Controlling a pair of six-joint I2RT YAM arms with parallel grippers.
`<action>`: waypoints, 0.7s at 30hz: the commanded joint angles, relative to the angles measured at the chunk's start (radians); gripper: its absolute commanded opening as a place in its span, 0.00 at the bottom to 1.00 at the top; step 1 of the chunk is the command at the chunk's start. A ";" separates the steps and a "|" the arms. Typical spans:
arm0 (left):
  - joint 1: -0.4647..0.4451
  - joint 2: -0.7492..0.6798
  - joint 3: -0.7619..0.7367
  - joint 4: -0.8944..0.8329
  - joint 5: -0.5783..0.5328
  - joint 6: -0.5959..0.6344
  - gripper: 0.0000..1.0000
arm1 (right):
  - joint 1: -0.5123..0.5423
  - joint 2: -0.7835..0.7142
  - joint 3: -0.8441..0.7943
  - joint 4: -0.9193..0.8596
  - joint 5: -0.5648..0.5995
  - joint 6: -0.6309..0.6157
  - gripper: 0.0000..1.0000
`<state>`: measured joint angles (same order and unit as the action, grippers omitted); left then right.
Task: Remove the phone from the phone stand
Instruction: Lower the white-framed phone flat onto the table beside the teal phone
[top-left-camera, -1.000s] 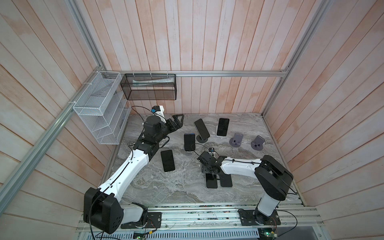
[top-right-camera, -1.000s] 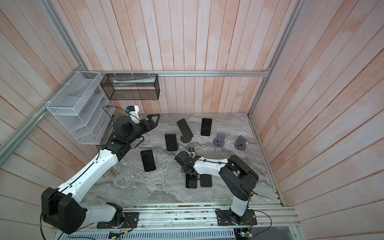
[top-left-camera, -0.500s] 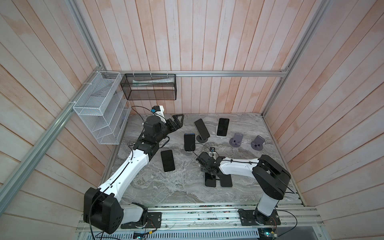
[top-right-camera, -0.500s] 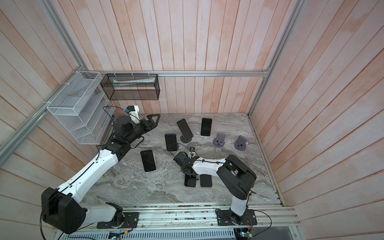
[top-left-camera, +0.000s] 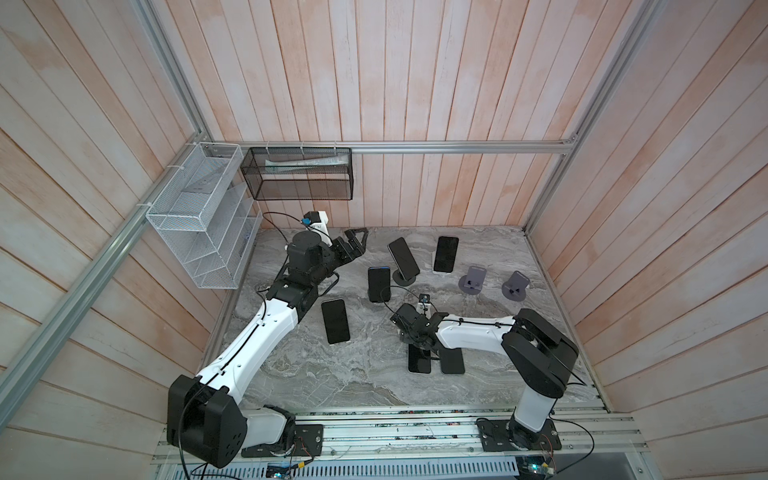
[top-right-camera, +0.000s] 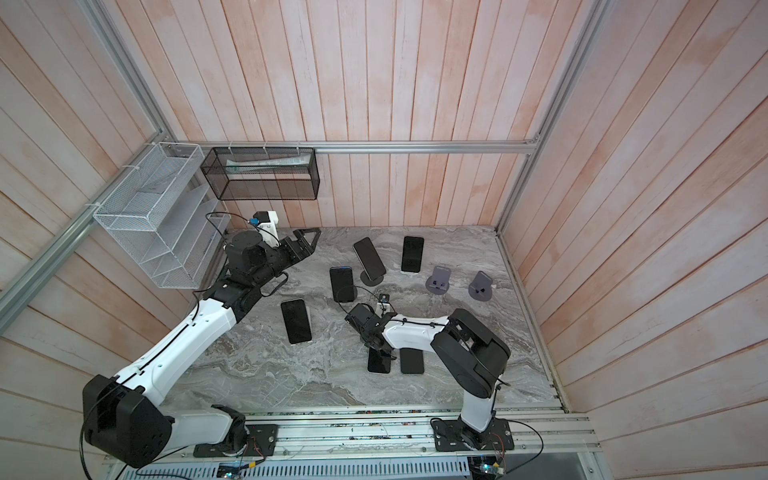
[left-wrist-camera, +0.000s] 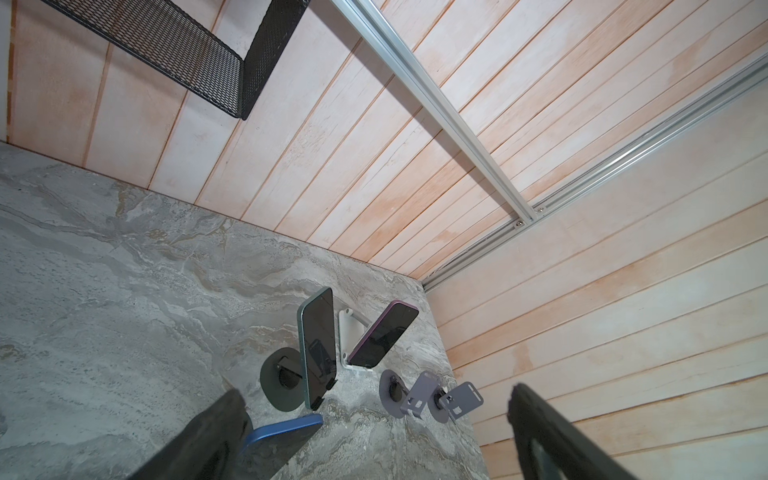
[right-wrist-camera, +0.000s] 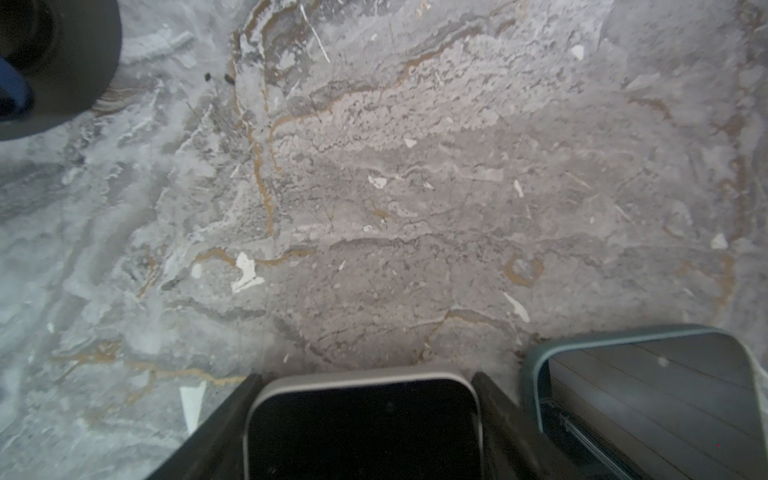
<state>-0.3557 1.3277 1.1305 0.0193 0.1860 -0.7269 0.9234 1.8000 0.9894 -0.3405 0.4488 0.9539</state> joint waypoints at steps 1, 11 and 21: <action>-0.005 0.002 -0.014 0.021 0.010 -0.002 1.00 | 0.008 0.047 -0.006 -0.088 -0.005 0.005 0.78; -0.013 0.001 -0.015 0.021 0.017 -0.002 1.00 | 0.026 0.066 0.011 -0.108 0.013 0.015 0.78; -0.024 -0.007 -0.012 0.015 -0.011 0.031 1.00 | 0.040 -0.015 -0.019 -0.078 -0.052 -0.101 0.89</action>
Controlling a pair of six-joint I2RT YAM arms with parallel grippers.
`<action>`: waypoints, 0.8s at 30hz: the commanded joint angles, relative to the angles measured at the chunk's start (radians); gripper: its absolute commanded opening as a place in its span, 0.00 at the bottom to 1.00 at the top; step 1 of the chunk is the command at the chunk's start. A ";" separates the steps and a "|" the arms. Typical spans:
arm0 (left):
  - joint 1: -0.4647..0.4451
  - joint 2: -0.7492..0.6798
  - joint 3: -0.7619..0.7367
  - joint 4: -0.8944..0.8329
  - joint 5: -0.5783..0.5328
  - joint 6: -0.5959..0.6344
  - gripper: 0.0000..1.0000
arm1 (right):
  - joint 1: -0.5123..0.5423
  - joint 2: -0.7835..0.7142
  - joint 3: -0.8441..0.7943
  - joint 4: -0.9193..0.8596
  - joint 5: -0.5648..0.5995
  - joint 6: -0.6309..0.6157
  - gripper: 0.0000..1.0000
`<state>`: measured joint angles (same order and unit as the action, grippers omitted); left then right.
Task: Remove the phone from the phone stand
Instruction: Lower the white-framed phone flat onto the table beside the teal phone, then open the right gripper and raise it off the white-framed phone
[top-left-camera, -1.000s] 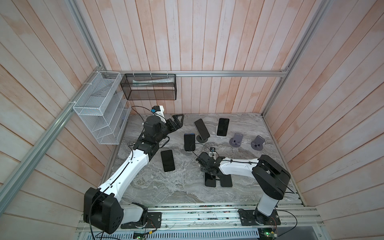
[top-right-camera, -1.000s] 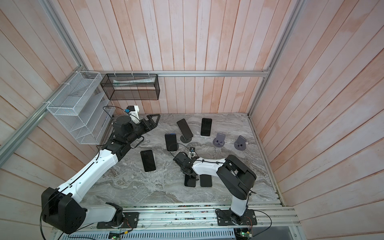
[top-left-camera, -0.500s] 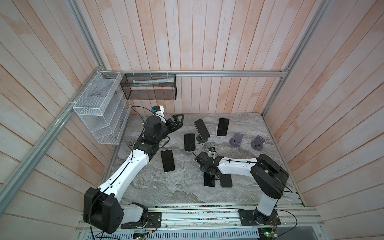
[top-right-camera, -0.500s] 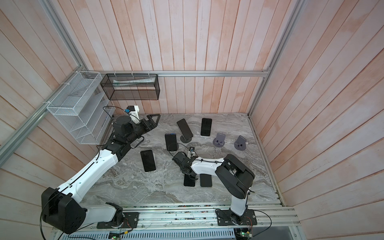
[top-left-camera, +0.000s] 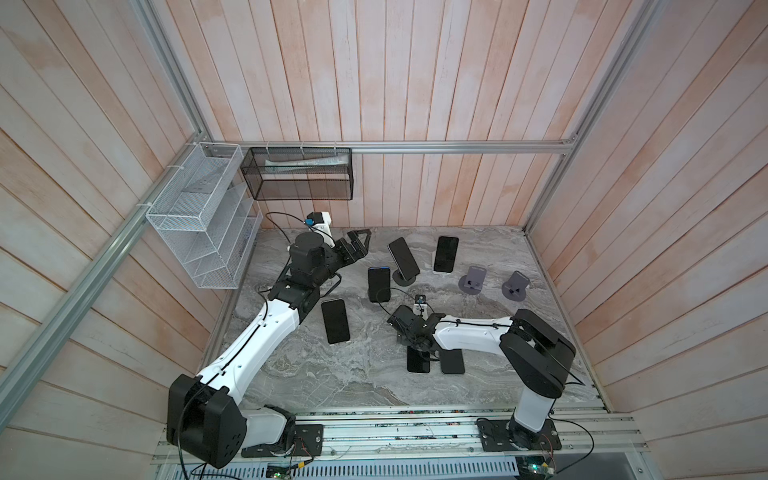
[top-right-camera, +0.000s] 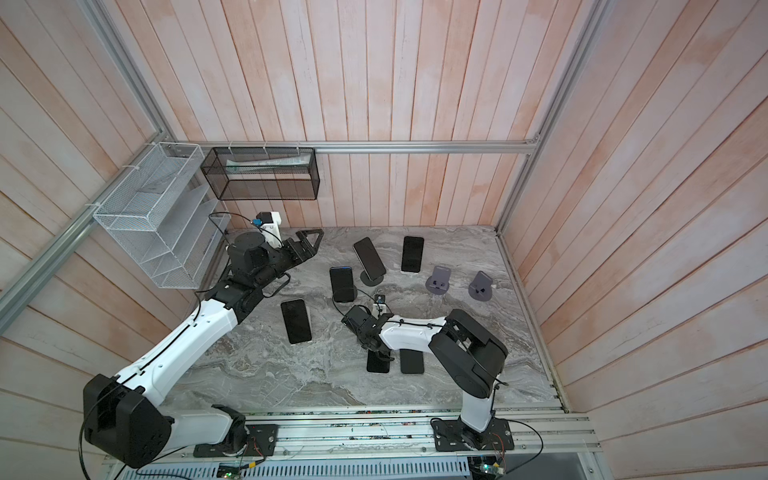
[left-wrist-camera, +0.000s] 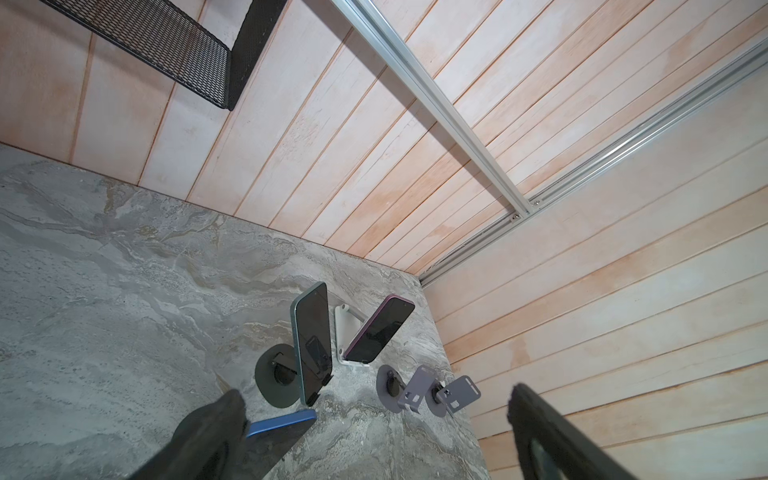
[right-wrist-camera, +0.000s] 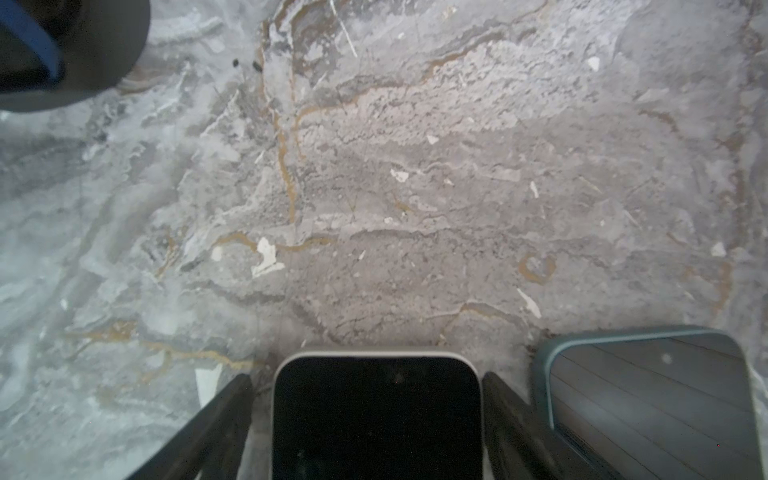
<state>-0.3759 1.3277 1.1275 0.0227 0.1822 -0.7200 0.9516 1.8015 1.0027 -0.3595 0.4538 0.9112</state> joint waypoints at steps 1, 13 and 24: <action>-0.004 -0.007 -0.006 0.011 -0.008 0.026 1.00 | 0.012 -0.030 -0.033 -0.061 -0.057 -0.069 0.91; -0.010 -0.028 0.010 0.002 -0.019 0.062 1.00 | 0.012 -0.178 0.076 -0.150 -0.036 -0.182 0.98; -0.047 -0.054 0.054 -0.064 -0.045 0.096 1.00 | -0.196 -0.479 -0.001 -0.144 0.040 -0.270 0.98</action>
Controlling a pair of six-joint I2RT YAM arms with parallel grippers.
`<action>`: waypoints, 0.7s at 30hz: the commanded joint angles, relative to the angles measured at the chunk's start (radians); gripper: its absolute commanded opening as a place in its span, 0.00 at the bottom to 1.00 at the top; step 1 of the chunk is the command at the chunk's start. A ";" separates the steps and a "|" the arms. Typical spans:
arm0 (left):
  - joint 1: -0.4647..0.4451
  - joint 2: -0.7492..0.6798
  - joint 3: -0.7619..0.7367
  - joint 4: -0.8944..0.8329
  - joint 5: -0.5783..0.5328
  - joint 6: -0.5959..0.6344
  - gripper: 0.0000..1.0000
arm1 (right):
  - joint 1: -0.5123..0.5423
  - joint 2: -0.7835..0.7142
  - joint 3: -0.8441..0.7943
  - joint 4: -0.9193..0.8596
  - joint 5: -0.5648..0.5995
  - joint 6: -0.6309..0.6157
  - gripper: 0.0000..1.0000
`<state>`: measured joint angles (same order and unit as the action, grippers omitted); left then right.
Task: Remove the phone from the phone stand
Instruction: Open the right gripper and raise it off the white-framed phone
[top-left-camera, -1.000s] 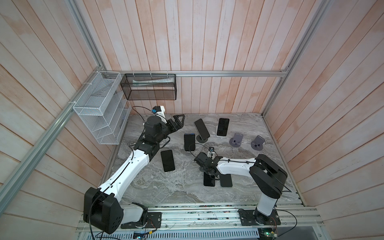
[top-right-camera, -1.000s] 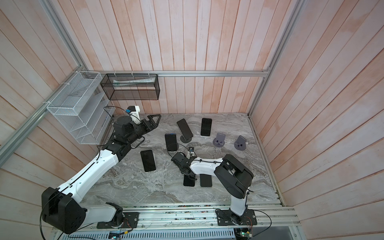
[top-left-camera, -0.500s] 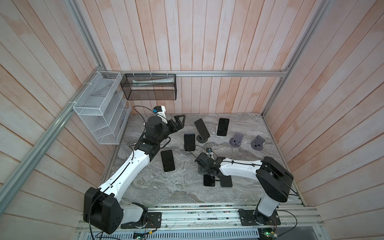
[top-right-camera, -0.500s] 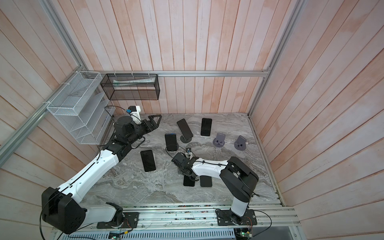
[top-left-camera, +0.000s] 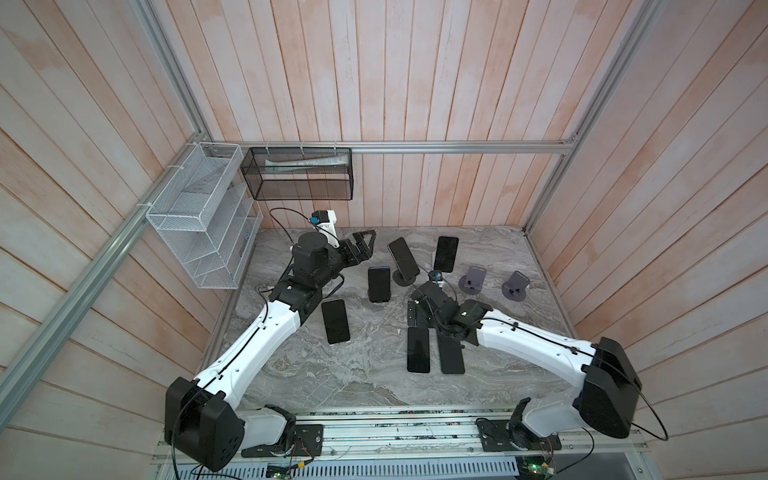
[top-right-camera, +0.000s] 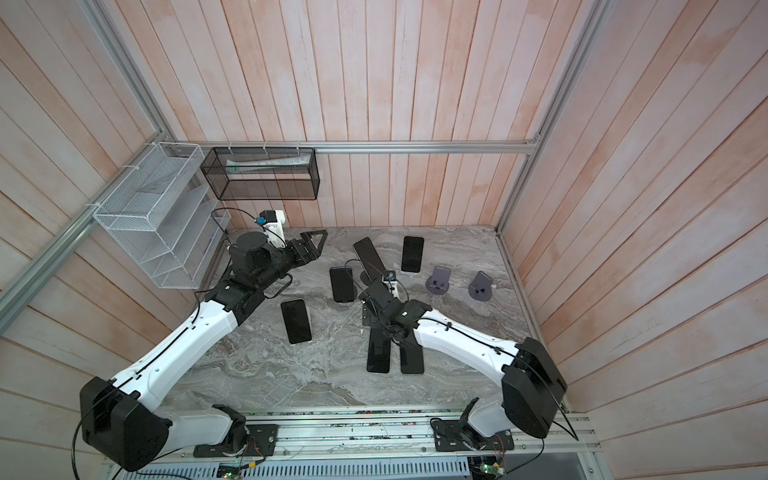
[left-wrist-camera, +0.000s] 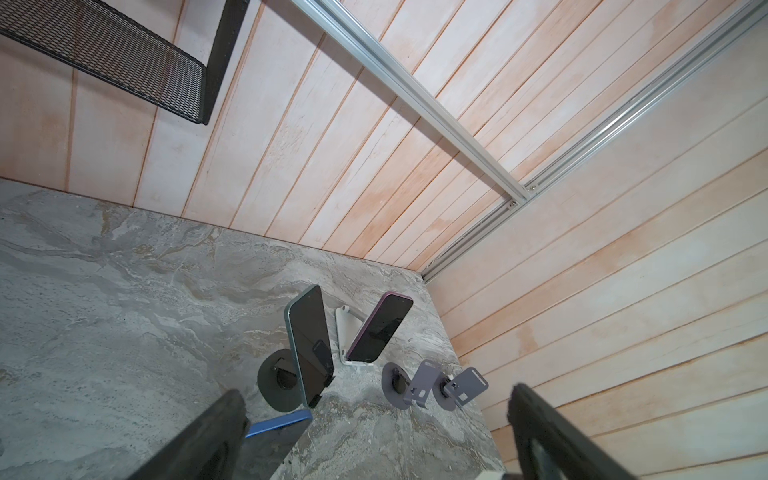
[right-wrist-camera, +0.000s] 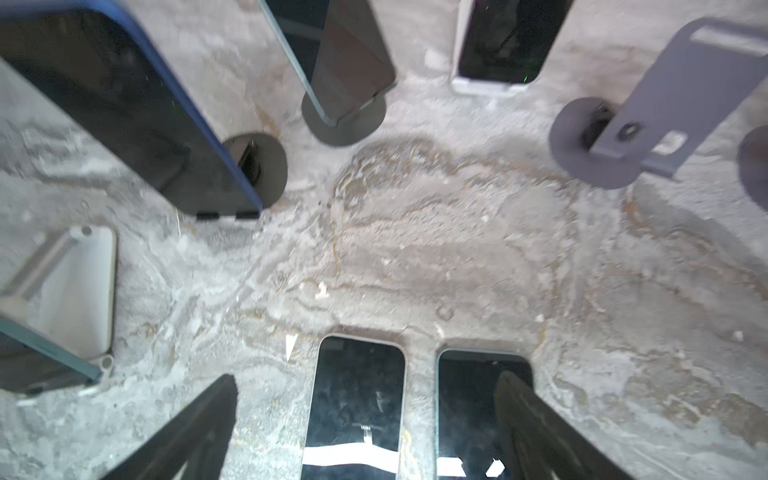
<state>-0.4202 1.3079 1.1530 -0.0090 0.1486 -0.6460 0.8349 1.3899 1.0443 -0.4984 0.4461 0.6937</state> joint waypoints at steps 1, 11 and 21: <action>-0.005 -0.044 0.024 -0.046 -0.002 0.020 1.00 | -0.125 -0.095 -0.057 0.014 0.028 -0.071 0.98; -0.081 -0.264 -0.255 -0.114 0.135 -0.030 1.00 | -0.489 -0.002 0.003 0.159 -0.127 -0.263 0.98; -0.154 -0.320 -0.303 -0.134 0.160 -0.007 1.00 | -0.580 0.269 0.180 0.136 -0.098 -0.346 0.98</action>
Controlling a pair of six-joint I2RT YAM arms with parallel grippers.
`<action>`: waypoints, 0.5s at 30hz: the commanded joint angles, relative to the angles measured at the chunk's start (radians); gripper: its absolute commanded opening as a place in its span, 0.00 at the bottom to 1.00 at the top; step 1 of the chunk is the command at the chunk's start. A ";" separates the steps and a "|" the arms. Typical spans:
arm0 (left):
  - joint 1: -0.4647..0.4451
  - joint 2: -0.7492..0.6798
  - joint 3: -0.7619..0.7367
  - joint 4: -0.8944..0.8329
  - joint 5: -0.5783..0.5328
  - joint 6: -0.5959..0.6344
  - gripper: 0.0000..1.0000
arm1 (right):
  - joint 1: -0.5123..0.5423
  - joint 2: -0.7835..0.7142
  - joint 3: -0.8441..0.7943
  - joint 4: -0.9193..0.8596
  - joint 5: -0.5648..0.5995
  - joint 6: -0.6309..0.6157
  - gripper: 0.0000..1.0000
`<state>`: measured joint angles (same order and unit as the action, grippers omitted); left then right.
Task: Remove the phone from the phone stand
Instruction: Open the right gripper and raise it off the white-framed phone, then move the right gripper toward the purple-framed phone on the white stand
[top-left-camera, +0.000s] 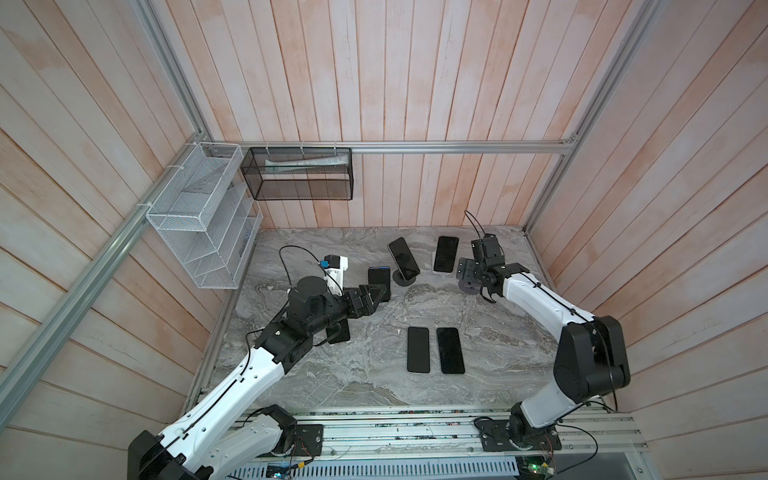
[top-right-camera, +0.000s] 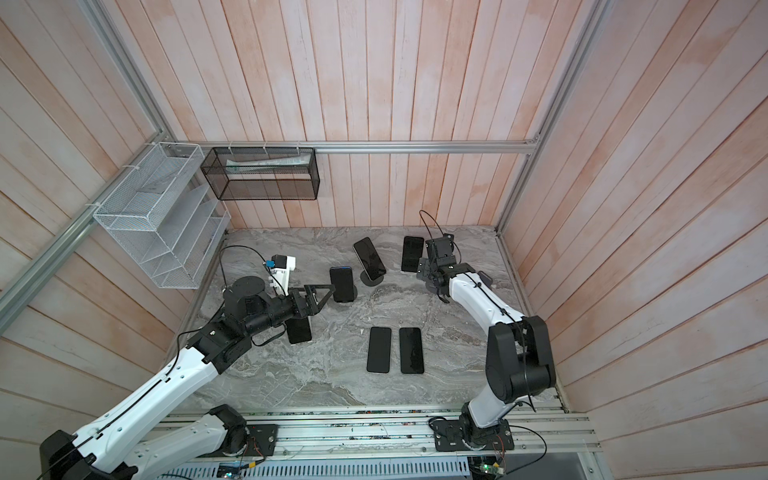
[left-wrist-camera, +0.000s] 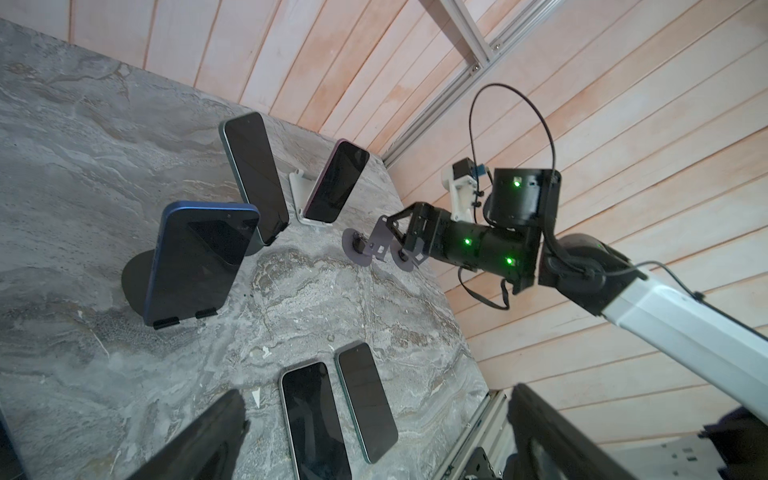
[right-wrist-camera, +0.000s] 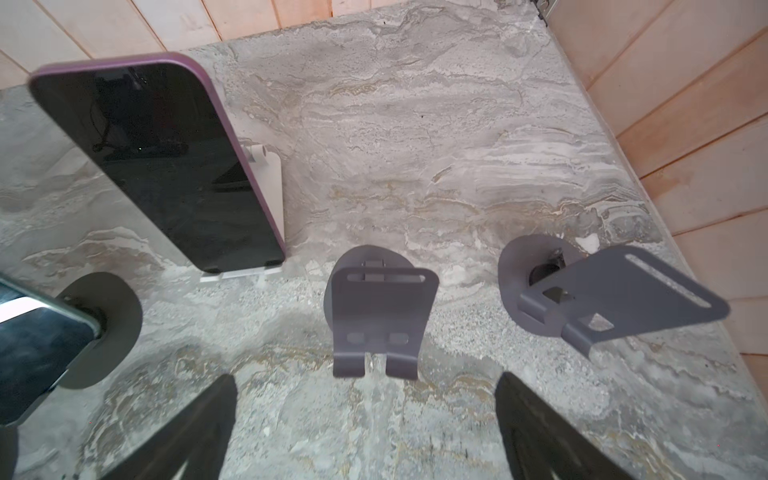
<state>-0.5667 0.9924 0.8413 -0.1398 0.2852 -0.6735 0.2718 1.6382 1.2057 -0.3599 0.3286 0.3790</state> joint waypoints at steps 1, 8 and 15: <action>-0.008 0.000 0.008 0.001 0.027 0.020 1.00 | -0.022 0.030 0.015 0.006 0.018 -0.027 0.98; -0.010 0.024 -0.011 0.053 0.055 0.012 1.00 | -0.052 0.092 0.008 0.079 -0.041 -0.026 0.93; -0.010 0.032 -0.013 0.060 0.057 0.018 1.00 | -0.059 0.156 0.015 0.100 -0.032 -0.017 0.84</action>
<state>-0.5724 1.0214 0.8410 -0.1093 0.3286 -0.6735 0.2180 1.7679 1.2060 -0.2779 0.2993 0.3622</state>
